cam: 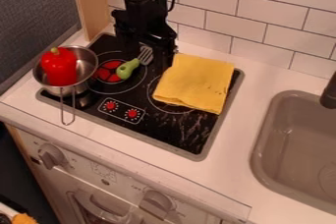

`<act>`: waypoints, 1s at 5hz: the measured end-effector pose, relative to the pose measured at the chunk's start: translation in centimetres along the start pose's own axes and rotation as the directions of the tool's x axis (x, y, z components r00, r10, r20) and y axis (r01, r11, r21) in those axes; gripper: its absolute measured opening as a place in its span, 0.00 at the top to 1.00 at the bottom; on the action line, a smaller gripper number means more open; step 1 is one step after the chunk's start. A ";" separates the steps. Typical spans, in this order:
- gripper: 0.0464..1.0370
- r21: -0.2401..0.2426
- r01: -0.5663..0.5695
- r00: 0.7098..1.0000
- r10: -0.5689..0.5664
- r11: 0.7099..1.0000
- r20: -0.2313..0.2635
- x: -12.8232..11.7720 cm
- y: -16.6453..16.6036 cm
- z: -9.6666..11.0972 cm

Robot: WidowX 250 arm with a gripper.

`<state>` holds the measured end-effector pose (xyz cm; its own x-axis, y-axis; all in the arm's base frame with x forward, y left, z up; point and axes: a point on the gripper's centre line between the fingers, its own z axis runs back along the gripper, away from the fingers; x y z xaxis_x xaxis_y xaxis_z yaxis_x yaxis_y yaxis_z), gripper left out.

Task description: Move the yellow cloth in the bottom right of the table

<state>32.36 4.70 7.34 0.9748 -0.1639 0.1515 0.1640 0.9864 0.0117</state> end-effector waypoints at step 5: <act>0.04 0.019 -0.101 0.991 0.103 0.995 -0.083 6.5 -3.2 -7.5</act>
<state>39.27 0.34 0.84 0.9956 -0.0625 0.0697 0.0616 0.9980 0.0146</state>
